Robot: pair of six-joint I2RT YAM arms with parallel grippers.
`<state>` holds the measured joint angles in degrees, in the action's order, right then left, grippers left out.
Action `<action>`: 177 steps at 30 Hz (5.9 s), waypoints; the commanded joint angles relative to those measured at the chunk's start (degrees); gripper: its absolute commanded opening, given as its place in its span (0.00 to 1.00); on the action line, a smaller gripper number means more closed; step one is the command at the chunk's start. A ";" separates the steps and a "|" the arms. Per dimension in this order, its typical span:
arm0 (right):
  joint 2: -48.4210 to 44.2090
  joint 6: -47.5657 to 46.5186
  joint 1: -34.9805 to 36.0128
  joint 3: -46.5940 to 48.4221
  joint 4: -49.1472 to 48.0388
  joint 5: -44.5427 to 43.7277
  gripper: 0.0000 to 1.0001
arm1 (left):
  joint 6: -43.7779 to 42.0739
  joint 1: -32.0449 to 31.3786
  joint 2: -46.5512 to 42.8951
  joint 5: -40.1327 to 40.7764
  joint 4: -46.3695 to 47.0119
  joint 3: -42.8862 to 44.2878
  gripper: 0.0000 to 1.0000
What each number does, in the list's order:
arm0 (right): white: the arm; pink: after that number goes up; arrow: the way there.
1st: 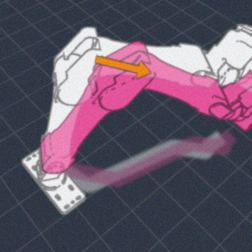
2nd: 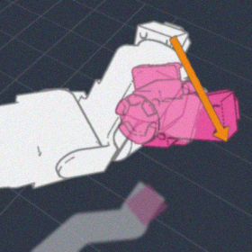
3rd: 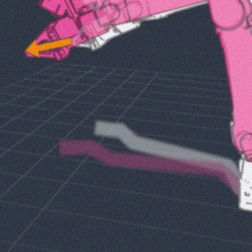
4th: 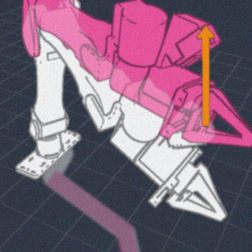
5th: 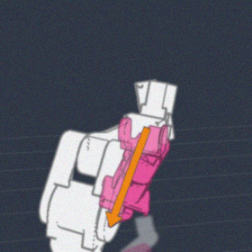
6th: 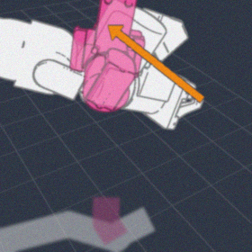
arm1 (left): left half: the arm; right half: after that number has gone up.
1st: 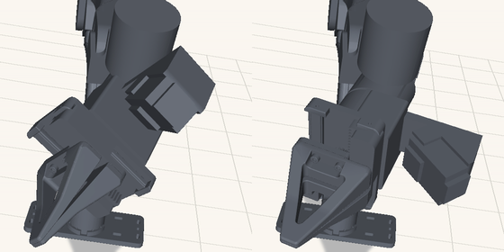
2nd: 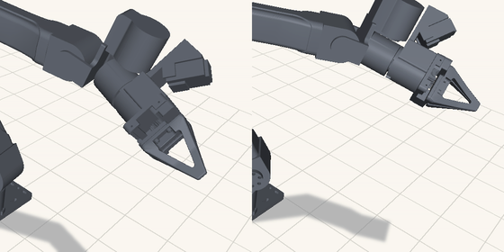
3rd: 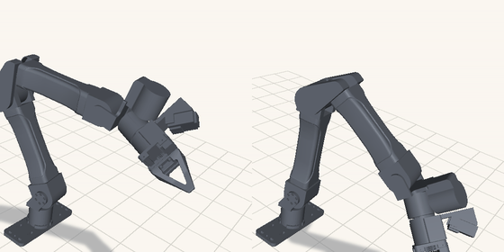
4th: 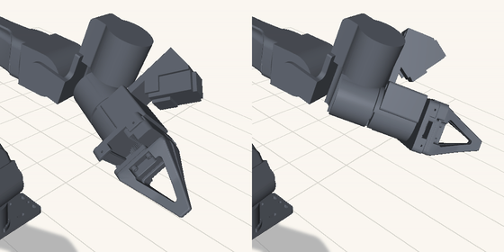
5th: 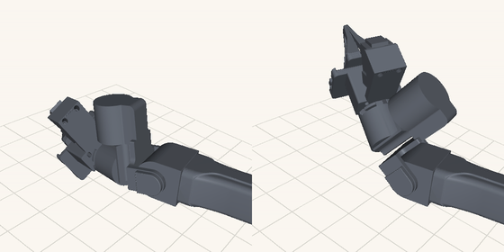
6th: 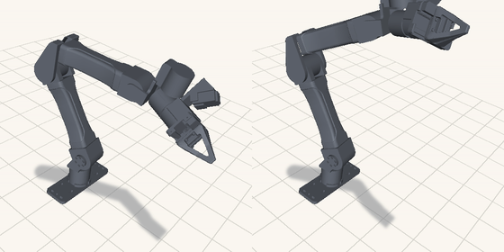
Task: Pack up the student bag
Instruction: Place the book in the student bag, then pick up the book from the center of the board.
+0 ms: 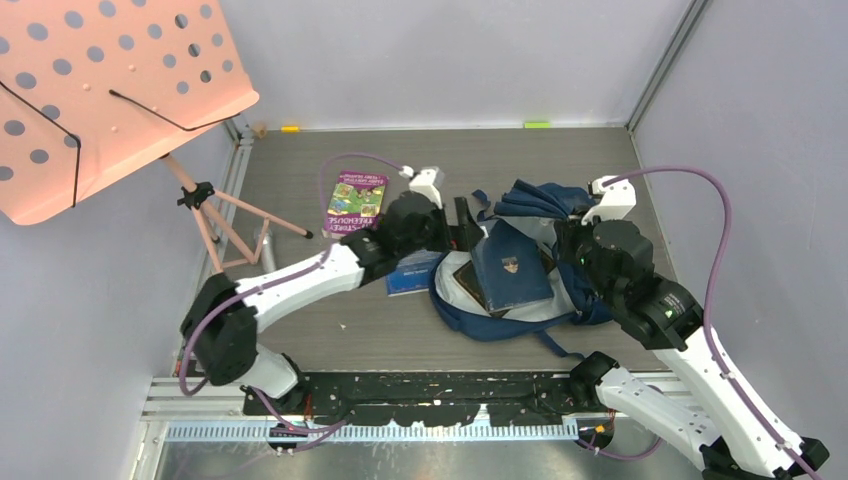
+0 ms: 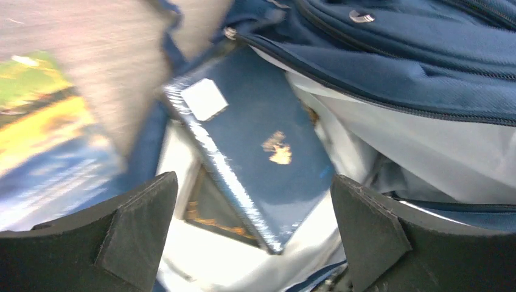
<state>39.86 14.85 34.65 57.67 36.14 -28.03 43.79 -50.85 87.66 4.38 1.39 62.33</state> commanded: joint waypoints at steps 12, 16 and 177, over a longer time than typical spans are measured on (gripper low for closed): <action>-1.91 -1.65 -0.03 3.88 -10.42 -5.01 0.04 | -23.68 36.41 1.80 -13.47 -27.70 12.33 1.00; -3.34 -2.01 -0.03 -0.64 -14.41 -8.85 0.04 | -24.29 40.00 7.63 -14.41 -26.68 16.63 1.00; 63.15 34.05 -7.78 53.94 -34.88 84.07 0.01 | 38.09 48.70 -6.92 -58.71 42.42 5.55 0.28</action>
<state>108.22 60.53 26.63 107.44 -10.37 55.35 79.53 -3.03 80.93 -53.30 34.61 67.66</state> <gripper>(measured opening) 0.335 0.392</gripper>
